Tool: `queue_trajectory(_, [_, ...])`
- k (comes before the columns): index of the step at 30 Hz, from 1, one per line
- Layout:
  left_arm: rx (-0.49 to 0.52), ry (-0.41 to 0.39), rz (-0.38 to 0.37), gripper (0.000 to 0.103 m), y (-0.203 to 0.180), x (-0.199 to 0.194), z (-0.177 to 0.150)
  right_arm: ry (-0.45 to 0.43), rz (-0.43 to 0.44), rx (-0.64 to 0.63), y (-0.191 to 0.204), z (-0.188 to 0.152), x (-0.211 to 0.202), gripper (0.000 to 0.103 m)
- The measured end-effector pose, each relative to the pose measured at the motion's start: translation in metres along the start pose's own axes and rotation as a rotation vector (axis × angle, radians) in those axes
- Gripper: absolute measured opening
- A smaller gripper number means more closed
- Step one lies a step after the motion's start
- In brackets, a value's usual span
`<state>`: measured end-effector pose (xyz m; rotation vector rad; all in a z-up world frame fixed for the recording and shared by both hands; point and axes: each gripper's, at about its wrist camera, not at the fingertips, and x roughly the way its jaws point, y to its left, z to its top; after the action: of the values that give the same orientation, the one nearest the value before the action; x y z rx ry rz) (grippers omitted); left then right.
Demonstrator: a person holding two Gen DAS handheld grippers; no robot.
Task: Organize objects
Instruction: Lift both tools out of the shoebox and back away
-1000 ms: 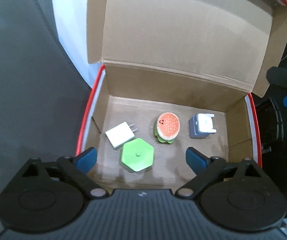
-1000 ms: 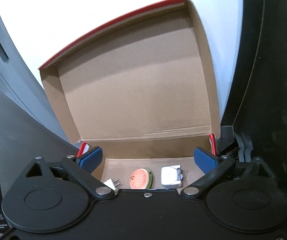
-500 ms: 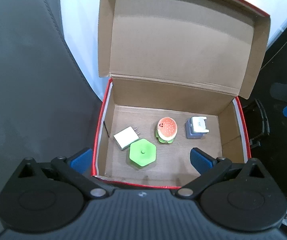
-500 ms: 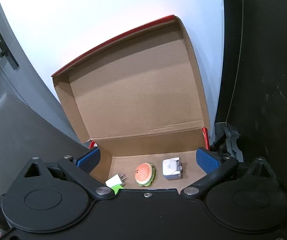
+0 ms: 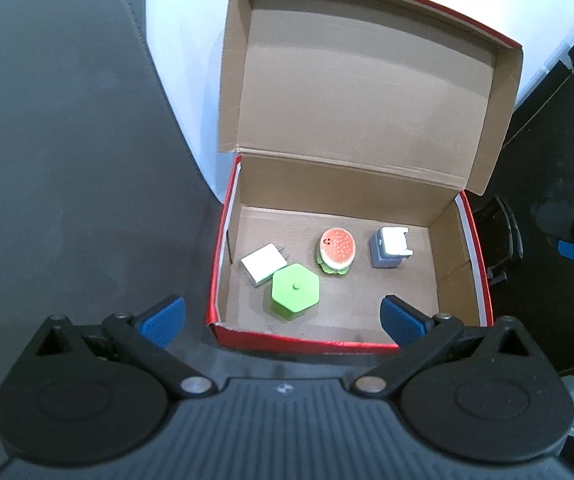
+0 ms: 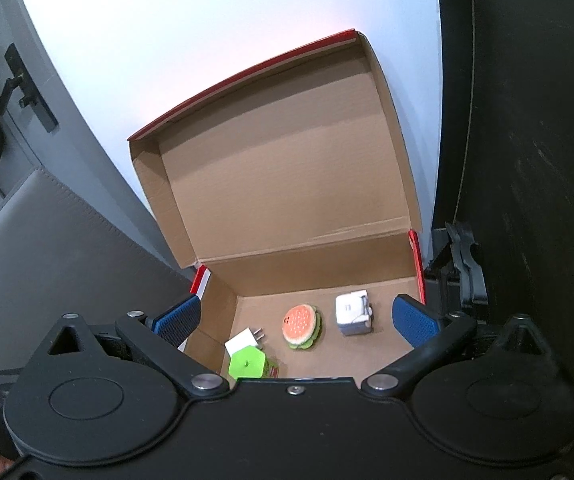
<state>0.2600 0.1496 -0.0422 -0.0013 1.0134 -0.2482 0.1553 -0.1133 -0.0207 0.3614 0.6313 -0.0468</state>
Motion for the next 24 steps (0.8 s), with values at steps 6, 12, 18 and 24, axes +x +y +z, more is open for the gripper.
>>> queue_trajectory(6, [0.005,-0.003,-0.002,0.103,0.006,-0.009,-0.008,0.009,-0.002,-0.002,0.001,-0.015,-0.010,0.103])
queue_trajectory(12, [0.030,-0.003,-0.018,0.103,0.010,-0.020,-0.018,0.015,-0.005,-0.012,0.003,-0.027,-0.014,0.103])
queue_trajectory(18, [0.044,0.006,-0.035,0.103,0.011,-0.027,-0.026,0.035,-0.015,-0.008,0.003,-0.043,-0.015,0.103])
queue_trajectory(24, [0.060,0.017,-0.051,0.103,0.011,-0.033,-0.034,0.049,-0.030,0.004,0.002,-0.053,-0.017,0.103])
